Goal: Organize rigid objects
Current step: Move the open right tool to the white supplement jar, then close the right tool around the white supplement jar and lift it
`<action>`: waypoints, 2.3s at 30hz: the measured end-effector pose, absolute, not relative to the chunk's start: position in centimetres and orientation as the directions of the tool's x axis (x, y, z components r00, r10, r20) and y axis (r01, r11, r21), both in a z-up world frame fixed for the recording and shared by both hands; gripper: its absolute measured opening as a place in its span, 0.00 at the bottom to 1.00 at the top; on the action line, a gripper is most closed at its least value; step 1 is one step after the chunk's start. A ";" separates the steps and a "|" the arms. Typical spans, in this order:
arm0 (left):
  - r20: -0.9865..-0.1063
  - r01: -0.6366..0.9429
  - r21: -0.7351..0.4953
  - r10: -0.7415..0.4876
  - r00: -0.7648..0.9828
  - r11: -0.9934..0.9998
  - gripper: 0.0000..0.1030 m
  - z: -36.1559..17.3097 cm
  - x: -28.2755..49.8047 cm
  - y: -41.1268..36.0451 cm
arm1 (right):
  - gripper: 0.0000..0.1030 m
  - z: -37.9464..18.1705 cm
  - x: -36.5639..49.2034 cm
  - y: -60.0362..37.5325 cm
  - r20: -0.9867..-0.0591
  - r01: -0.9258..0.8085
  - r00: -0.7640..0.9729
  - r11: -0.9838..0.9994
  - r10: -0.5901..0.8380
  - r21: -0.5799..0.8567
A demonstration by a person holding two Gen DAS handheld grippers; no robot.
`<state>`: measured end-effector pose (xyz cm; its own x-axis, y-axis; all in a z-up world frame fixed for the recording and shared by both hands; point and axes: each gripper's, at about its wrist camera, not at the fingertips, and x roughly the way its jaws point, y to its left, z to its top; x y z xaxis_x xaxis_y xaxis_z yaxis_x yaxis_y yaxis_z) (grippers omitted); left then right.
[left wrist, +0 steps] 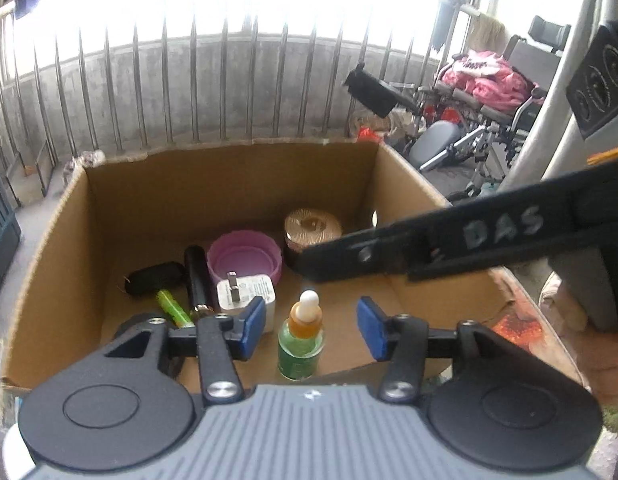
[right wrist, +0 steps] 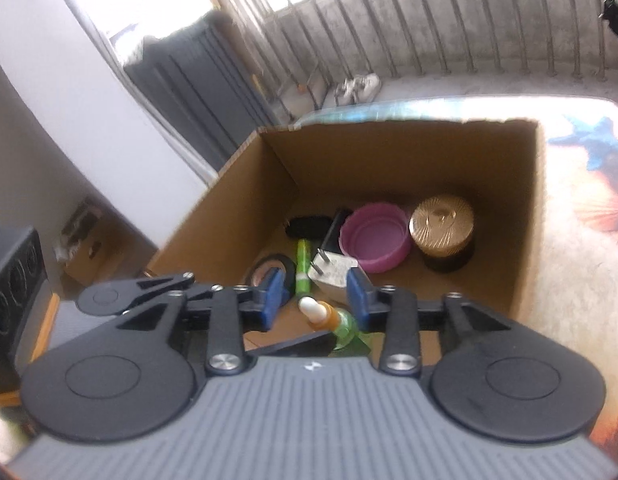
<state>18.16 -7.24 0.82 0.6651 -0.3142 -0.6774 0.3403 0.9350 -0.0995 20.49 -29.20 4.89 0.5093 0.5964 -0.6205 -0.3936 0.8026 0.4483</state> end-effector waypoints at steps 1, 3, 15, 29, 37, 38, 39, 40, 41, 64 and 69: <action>-0.665 0.341 -0.093 -0.313 0.678 0.936 0.56 1.3 17.6 -7.1 | 0.45 5.5 19.8 -29.5 -0.607 -0.388 0.528 0.804 0.594 0.450; -0.637 0.343 -0.082 -0.314 0.704 0.936 0.58 2.4 16.2 -6.7 | 0.47 6.7 18.2 -30.1 -0.579 -0.382 0.564 0.808 0.589 0.449; -0.534 0.310 -0.040 -0.283 0.797 0.950 0.71 6.3 6.8 -2.0 | 0.61 10.3 7.7 -29.6 -0.461 -0.395 0.665 0.801 0.587 0.449; -0.535 0.084 -0.011 -0.077 0.841 0.996 0.71 3.7 5.1 3.8 | 0.69 9.5 8.0 -19.4 -0.528 -0.532 0.520 0.738 0.671 0.415; -0.611 0.059 -0.059 -0.082 0.787 0.997 0.67 -0.4 9.0 5.1 | 0.69 7.3 10.9 -13.2 -0.607 -0.554 0.448 0.736 0.657 0.388; -0.617 0.056 -0.070 -0.087 0.782 0.996 0.65 -0.7 9.4 5.3 | 0.69 7.0 11.3 -12.6 -0.619 -0.551 0.446 0.743 0.647 0.379; -0.622 0.056 -0.085 -0.097 0.777 0.995 0.63 -1.0 9.9 5.5 | 0.69 6.6 11.8 -12.2 -0.629 -0.547 0.444 0.749 0.638 0.373; -0.625 0.056 -0.100 -0.107 0.774 0.993 0.62 -1.2 10.3 5.7 | 0.69 6.3 12.2 -12.0 -0.637 -0.545 0.439 0.751 0.634 0.372; -0.627 0.055 -0.113 -0.114 0.771 0.992 0.62 -1.3 10.6 5.9 | 0.69 6.0 12.5 -11.7 -0.644 -0.543 0.431 0.752 0.632 0.374; -0.625 0.060 -0.198 -0.174 0.761 0.978 0.56 -2.3 11.9 5.6 | 0.63 2.6 16.2 -8.8 -0.695 -0.546 0.378 0.753 0.612 0.367; -0.627 0.058 -0.193 -0.169 0.761 0.980 0.55 -2.3 11.8 5.5 | 0.57 2.2 16.4 -9.1 -0.694 -0.542 0.386 0.758 0.607 0.362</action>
